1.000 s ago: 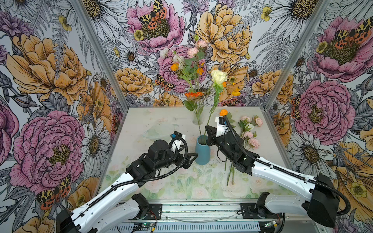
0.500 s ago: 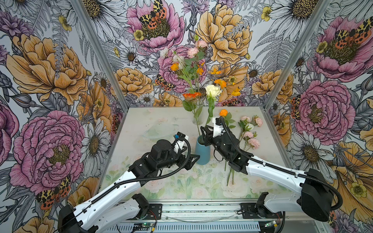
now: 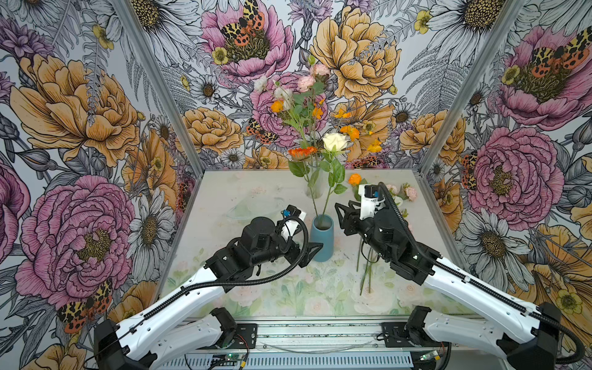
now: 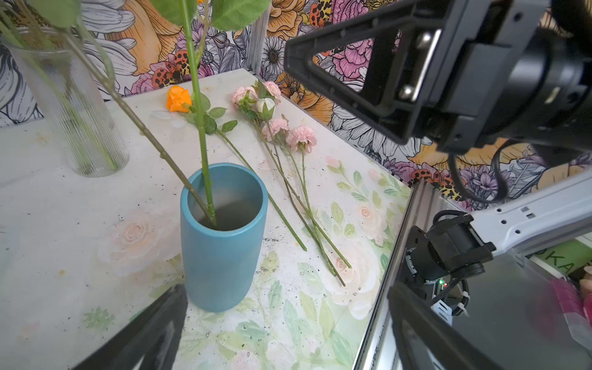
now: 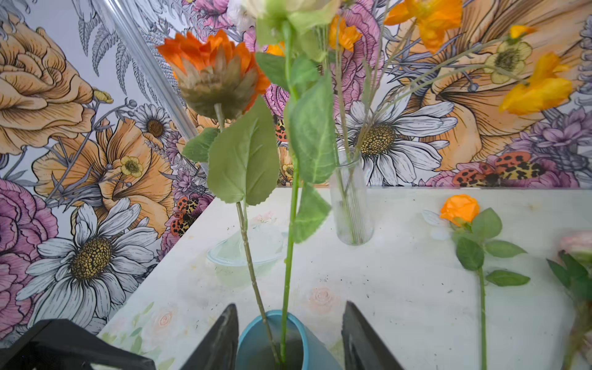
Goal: Arrange flowers in a vase
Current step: Place the flower in the vase, then pick up the flower from the top-right of the table.
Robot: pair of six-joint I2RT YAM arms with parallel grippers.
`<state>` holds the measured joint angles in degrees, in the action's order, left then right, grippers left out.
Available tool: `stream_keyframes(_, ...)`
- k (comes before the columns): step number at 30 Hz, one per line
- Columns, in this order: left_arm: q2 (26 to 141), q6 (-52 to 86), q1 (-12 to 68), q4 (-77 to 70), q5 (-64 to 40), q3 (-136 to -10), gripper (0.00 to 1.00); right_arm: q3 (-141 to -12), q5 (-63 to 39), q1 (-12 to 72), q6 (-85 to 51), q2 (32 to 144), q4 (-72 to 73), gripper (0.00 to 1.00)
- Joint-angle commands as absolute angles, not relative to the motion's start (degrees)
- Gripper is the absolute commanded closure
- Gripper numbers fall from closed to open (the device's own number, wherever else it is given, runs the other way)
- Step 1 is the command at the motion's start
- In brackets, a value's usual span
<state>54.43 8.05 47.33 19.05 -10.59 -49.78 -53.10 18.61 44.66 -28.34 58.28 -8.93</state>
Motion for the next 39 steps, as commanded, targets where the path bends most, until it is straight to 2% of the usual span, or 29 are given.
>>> stream_keyframes(1,54.5,4.0,48.6,18.3,-7.7,-51.5,0.01,-51.0,17.3,38.0,-34.7,59.7,-21.0,0.46)
stream_keyframes(5,54.5,1.2,53.7,19.1,-5.0,-53.8,0.01,-49.1,10.9,28.5,-36.0,66.2,-20.8,0.51)
stream_keyframes(10,57.6,0.3,55.7,19.8,-3.1,-54.7,0.01,-54.7,5.9,20.3,-33.8,82.6,-20.4,0.55)
stream_keyframes(12,59.2,-0.3,56.5,19.7,-2.7,-55.0,0.01,-58.5,3.1,18.2,-31.8,90.1,-19.3,0.56)
stream_keyframes(19,63.9,-2.4,57.5,19.2,-1.9,-57.5,0.01,-72.7,1.1,14.0,-29.0,109.2,-17.7,0.69)
stream_keyframes(24,65.1,-3.8,57.0,19.2,-1.9,-58.3,0.01,-76.8,1.8,11.8,-29.1,114.3,-17.7,0.7)
stream_keyframes(31,66.5,-4.6,55.5,17.5,-6.5,-58.2,0.01,-77.5,5.4,11.5,-25.9,113.6,-17.9,0.67)
stream_keyframes(39,69.3,-4.6,55.9,17.3,-7.7,-59.6,0.01,-79.5,3.9,11.2,-26.1,118.5,-18.2,0.69)
